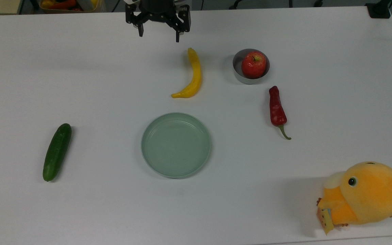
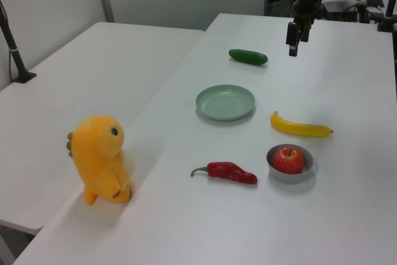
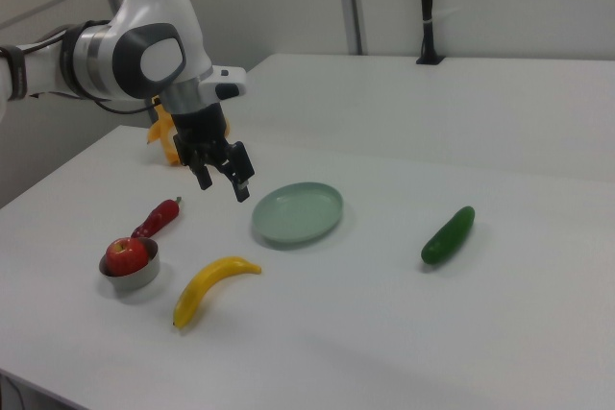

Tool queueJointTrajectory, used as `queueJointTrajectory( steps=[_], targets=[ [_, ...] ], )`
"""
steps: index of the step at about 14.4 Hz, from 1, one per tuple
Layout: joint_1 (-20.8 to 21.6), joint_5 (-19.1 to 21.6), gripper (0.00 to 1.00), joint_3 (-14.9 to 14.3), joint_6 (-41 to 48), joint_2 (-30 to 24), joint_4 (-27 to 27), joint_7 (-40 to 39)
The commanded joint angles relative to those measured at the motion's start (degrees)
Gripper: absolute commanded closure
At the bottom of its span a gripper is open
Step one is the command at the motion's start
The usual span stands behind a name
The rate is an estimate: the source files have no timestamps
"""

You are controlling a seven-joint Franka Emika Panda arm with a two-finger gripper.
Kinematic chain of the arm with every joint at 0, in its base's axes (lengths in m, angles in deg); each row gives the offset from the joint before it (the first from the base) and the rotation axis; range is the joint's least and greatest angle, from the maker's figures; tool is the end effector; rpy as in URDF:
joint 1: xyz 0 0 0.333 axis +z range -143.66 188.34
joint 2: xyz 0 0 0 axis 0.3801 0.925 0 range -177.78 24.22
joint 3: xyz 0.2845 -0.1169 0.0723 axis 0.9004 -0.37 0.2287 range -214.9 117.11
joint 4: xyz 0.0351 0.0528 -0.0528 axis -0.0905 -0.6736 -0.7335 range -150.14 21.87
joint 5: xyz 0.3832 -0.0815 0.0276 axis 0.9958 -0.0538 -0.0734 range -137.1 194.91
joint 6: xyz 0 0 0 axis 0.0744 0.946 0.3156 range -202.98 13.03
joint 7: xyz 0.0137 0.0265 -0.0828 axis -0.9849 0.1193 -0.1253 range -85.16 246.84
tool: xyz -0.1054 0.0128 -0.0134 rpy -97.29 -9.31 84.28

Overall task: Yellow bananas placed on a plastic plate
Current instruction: 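Move the open gripper down toward the yellow banana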

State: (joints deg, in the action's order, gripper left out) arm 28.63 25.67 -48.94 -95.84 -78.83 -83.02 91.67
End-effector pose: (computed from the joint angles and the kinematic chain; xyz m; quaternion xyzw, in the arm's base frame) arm 0.5497 0.0559 0.5142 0.9991 -0.0316 0.0129 0.0252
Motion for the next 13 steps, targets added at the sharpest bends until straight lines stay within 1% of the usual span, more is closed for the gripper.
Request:
queueJointTrajectory(
  steps=[1, 7, 10, 12, 13],
  targets=[
    [0.64, 1.90, 0.00, -0.13, 1.51, -0.67, -0.10, -0.81],
    [0.65, 2.00, 0.00, 0.48, 1.34, -0.49, -0.27, -0.81],
    [0.82, 2.00, 0.00, 1.18, 0.99, -0.14, -0.45, -0.81],
    [0.74, 2.00, 0.00, 2.24, 0.90, 0.29, -0.54, -0.72],
    [0.74, 2.00, 0.00, 2.24, 0.81, 1.43, -0.80, -0.63]
  ],
)
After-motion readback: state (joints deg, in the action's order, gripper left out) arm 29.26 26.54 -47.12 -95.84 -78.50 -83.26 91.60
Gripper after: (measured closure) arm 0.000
